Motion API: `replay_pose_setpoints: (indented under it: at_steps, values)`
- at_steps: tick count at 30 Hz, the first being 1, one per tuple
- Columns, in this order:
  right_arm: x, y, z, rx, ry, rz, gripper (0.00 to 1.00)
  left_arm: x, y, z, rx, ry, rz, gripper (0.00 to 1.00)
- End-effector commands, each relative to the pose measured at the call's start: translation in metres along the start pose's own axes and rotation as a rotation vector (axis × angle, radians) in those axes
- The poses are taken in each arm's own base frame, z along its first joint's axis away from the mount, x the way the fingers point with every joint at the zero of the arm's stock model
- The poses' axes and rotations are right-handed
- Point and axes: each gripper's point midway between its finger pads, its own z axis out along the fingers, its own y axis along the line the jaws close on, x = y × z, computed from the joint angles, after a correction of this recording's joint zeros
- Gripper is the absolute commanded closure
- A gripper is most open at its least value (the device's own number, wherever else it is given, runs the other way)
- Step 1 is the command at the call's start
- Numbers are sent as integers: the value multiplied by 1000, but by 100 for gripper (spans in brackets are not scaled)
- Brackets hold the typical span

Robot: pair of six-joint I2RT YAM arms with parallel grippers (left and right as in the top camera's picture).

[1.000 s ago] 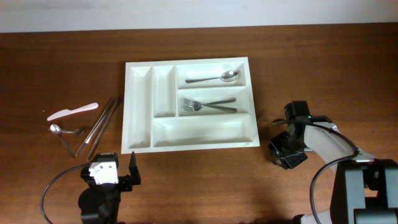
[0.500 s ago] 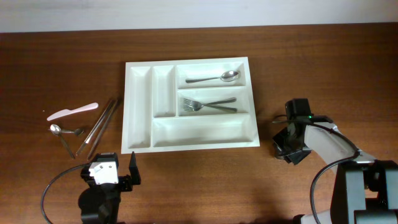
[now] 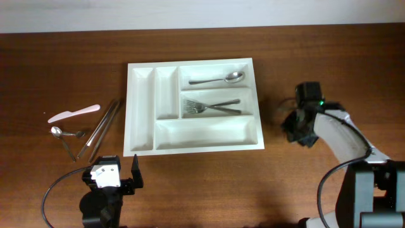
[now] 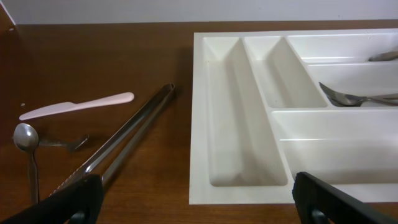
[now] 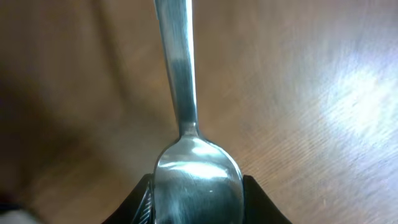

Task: Pack container
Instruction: 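Lift the spoon and lower it into the tray's upper compartment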

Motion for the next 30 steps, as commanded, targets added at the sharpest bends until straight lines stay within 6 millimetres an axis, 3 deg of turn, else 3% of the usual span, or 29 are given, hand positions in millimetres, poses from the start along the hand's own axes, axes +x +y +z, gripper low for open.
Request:
replay_pose_setpoints:
  at_steps: [1, 7, 14, 17, 26, 30]
  values:
    - [-42, 20, -33, -42, -104, -101, 86, 1, -1, 0, 7, -1, 19, 1]
    - [-77, 63, -94, -180, -176, -153, 93, 1, -1, 0, 7, -1, 19, 1]
    - [-87, 112, -141, -377, -199, -30, 96, 1, -1, 0, 7, -1, 19, 1]
    - [-76, 139, -147, -444, -189, 41, 96, 1, -1, 0, 7, -1, 19, 1]
    - [-27, 250, -154, -703, -149, 189, 96, 1, -1, 0, 7, -1, 19, 1]
    - [-10, 284, -148, -778, -124, 281, 96, 1, -1, 0, 7, -1, 19, 1]
